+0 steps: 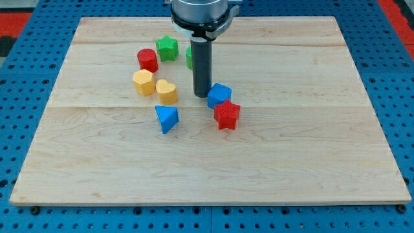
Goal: Place the blue triangle diagonal to the bottom left of the red star
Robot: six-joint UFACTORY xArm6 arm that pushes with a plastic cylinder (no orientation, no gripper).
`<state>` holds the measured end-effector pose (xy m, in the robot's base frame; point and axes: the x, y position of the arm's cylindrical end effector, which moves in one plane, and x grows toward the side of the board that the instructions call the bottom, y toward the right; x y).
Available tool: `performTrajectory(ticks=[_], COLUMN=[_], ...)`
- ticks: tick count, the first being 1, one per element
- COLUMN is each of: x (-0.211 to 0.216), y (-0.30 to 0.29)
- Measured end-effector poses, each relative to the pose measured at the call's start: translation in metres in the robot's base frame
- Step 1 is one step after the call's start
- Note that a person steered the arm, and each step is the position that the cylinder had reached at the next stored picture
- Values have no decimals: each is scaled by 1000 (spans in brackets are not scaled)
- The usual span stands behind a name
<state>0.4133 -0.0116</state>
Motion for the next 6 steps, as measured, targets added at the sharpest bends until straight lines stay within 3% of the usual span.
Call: performTrajectory(ticks=[2, 5, 6], x=[8, 82, 81], y=[-57, -48, -76])
